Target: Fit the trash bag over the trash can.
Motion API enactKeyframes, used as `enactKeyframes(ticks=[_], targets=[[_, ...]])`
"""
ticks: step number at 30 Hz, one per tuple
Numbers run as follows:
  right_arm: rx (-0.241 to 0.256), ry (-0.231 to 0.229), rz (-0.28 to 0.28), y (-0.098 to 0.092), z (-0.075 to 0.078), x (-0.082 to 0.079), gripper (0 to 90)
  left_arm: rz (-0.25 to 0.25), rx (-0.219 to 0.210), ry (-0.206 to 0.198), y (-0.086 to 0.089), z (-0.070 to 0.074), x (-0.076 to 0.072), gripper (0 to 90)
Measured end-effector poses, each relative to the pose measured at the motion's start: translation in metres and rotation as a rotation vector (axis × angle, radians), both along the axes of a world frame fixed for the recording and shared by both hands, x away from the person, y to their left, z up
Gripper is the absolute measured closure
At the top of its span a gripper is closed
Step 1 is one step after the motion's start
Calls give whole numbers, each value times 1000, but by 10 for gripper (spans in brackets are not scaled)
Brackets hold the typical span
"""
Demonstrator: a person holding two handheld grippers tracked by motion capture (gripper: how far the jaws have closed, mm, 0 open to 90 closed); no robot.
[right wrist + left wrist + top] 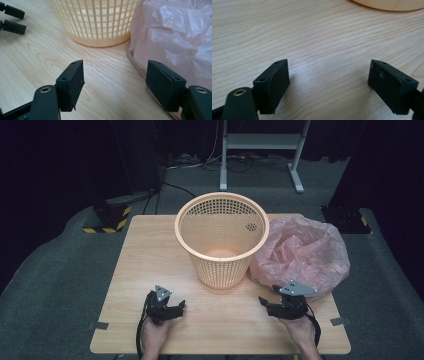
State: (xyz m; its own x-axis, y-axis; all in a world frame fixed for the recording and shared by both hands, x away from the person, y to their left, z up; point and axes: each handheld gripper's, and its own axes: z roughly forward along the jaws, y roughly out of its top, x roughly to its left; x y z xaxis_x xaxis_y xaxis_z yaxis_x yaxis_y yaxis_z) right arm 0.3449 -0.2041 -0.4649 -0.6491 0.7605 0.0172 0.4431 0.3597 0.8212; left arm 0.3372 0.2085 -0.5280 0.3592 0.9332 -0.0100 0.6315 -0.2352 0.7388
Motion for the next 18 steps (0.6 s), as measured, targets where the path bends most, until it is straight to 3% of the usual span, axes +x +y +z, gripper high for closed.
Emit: enactKeyframes(ticks=[18], targets=[[7,-40,-24,-7,24,8,286,1,-2,1,0,0,0,177]])
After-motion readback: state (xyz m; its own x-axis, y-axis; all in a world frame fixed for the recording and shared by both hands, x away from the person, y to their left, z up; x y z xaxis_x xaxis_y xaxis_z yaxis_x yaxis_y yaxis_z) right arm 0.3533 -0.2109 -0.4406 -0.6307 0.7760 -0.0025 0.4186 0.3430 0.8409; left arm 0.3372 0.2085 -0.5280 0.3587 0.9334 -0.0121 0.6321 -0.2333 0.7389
